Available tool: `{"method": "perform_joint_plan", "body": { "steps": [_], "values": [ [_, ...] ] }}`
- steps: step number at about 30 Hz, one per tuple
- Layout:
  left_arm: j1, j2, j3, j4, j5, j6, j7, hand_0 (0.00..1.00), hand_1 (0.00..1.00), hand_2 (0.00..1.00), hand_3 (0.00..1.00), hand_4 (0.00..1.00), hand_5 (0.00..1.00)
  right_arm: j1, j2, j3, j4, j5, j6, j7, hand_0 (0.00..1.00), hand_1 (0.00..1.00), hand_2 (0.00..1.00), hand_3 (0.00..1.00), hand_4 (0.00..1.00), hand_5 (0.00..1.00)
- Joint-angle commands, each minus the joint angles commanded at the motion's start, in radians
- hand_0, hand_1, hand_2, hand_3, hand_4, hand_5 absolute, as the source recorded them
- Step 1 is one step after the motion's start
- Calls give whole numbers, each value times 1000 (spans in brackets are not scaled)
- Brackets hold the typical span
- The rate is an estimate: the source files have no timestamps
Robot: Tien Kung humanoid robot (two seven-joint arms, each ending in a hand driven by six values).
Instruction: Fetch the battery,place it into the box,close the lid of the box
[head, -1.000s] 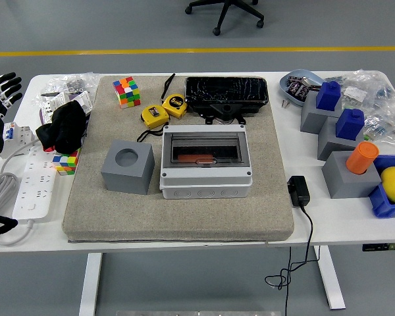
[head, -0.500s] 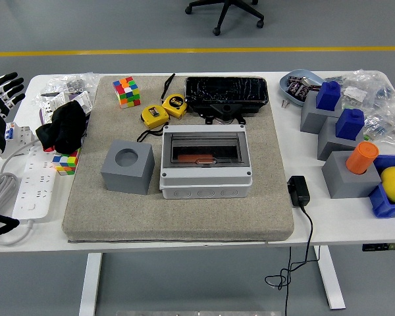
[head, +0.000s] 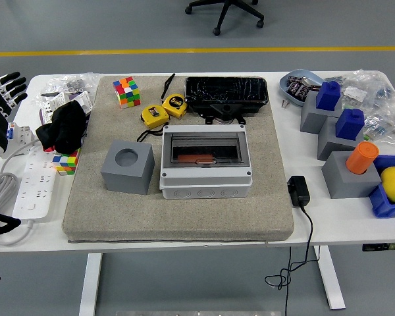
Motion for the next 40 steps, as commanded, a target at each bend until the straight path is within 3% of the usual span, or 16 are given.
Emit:
{"method": "perform_joint_plan", "body": {
  "steps": [17,23,32,33,37,40],
  "values": [
    [3,2,7,3,5,1,0,767,779,730,713,998,964,-15,0,-57,0,29,24,-27,710,664,665,713,998,891],
    [2,-2,22,6,8,1,0,767,777,729,711,998,961,-8,9,130,0,-182,44,-120,719,667,670,715,998,898],
    [1,1,34,5,11,2,0,765,775,728,709,998,953,-16,9,320,0,-409,71,-139,726,675,668,699,998,890],
    [0,1,35,5,11,2,0,764,771,728,708,998,939,-14,10,366,0,-455,80,-128,548,467,412,313,964,487],
    [-2,2,37,5,10,2,0,764,771,728,708,998,939,-10,11,499,0,-575,100,-126,548,467,412,313,964,487],
    [-3,3,38,5,11,2,-1,764,771,728,708,998,939,-6,8,468,0,-578,115,-179,548,467,412,313,964,487]
  ]
}}
